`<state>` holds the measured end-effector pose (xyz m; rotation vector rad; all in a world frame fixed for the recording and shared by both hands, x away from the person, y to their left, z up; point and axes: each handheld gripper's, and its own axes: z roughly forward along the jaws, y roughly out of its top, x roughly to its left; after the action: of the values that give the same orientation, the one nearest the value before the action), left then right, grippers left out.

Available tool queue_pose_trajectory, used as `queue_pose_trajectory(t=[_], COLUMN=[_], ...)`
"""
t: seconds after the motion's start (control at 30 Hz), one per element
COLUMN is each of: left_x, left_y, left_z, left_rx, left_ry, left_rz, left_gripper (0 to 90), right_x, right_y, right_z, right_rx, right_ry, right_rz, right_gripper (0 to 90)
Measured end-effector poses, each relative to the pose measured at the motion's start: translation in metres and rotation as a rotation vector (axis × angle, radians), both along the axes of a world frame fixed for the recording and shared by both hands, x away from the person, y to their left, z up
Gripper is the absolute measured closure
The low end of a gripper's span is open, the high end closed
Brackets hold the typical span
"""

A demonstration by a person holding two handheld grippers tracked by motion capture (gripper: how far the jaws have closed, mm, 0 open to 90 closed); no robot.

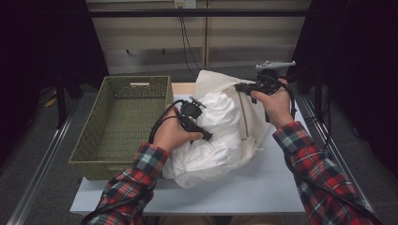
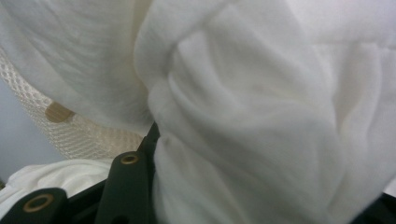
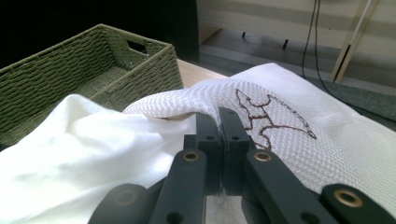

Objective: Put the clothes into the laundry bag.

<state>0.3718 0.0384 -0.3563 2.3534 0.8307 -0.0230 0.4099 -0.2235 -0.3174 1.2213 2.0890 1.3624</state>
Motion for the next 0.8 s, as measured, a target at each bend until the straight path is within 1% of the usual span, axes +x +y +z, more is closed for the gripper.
queue_pose_trajectory(t=[0.07, 0.1, 0.13, 0.17, 0.2, 0.23, 0.27, 0.3, 0.37, 0.4, 0.47, 0.5, 0.53, 0.57, 0.67, 0.7, 0.73, 0.77, 0.8], left_x=[0.000, 0.000, 0.000, 0.000, -0.001, -0.002, -0.002, -0.003, -0.006, -0.008, -0.009, -0.009, -0.009, -0.009, -0.008, -0.008, -0.007, -0.007, -0.005], left_y=[-0.004, -0.004, -0.007, -0.007, -0.009, -0.011, -0.012, -0.014, -0.019, -0.021, -0.026, -0.028, -0.031, -0.031, -0.037, -0.039, -0.041, -0.041, -0.042], left_z=[-0.001, -0.001, -0.003, -0.003, -0.005, -0.006, -0.007, -0.008, -0.009, -0.009, -0.010, -0.010, -0.010, -0.010, -0.011, -0.011, -0.012, -0.012, -0.013], left_rx=[0.023, 0.023, 0.038, 0.038, 0.037, 0.029, 0.040, 0.038, 0.034, 0.027, 0.018, 0.011, -0.006, -0.006, -0.052, -0.056, -0.080, -0.080, -0.096], left_ry=[-0.003, -0.003, -0.005, -0.005, -0.007, -0.008, -0.008, -0.012, -0.007, 0.005, 0.009, 0.005, 0.004, 0.004, -0.006, -0.017, -0.008, -0.008, 0.001], left_rz=[-0.012, -0.012, -0.031, -0.031, -0.042, -0.037, -0.050, -0.087, -0.126, -0.148, -0.155, -0.167, -0.177, -0.177, -0.211, -0.212, -0.193, -0.193, -0.176], left_gripper=[52.0, 52.0, 52.0, 52.0, 52.0, 52.0, 52.0, 52.0, 51.9, 51.9, 51.9, 51.8, 51.8, 51.7, 51.3, 51.1, 50.4, 50.0, 50.0], right_x=[0.000, 0.000, 0.000, 0.000, 0.000, 0.000, 0.000, 0.000, 0.000, 0.000, 0.000, 0.000, 0.000, 0.000, -0.001, -0.002, -0.003, -0.003, -0.004], right_y=[0.001, 0.001, 0.002, 0.002, 0.002, 0.002, 0.002, 0.002, 0.003, 0.004, 0.004, 0.006, 0.007, 0.007, 0.008, 0.009, 0.011, 0.011, 0.011], right_z=[0.000, 0.000, 0.000, 0.000, 0.000, -0.001, -0.001, -0.001, -0.002, -0.003, -0.004, -0.005, -0.005, -0.005, -0.005, -0.005, -0.005, -0.005, -0.005], right_rx=[0.004, 0.004, 0.001, 0.001, 0.002, 0.003, 0.005, 0.006, -0.001, 0.005, 0.005, 0.006, 0.011, 0.011, 0.017, 0.022, 0.031, 0.031, 0.034], right_ry=[0.006, 0.006, 0.009, 0.009, 0.010, 0.010, 0.011, 0.012, 0.011, 0.018, 0.020, 0.025, 0.028, 0.028, 0.030, 0.031, 0.033, 0.033, 0.035], right_rz=[0.006, 0.006, 0.003, 0.003, 0.003, 0.000, -0.001, -0.006, -0.001, -0.002, 0.003, 0.005, 0.006, 0.006, 0.010, 0.013, 0.018, 0.018, 0.018], right_gripper=[89.1, 89.1, 89.1, 89.1, 89.1, 89.1, 89.1, 89.1, 89.1, 89.1, 89.2, 89.2, 89.2, 89.2, 89.2, 89.3, 89.2, 89.2, 89.2])
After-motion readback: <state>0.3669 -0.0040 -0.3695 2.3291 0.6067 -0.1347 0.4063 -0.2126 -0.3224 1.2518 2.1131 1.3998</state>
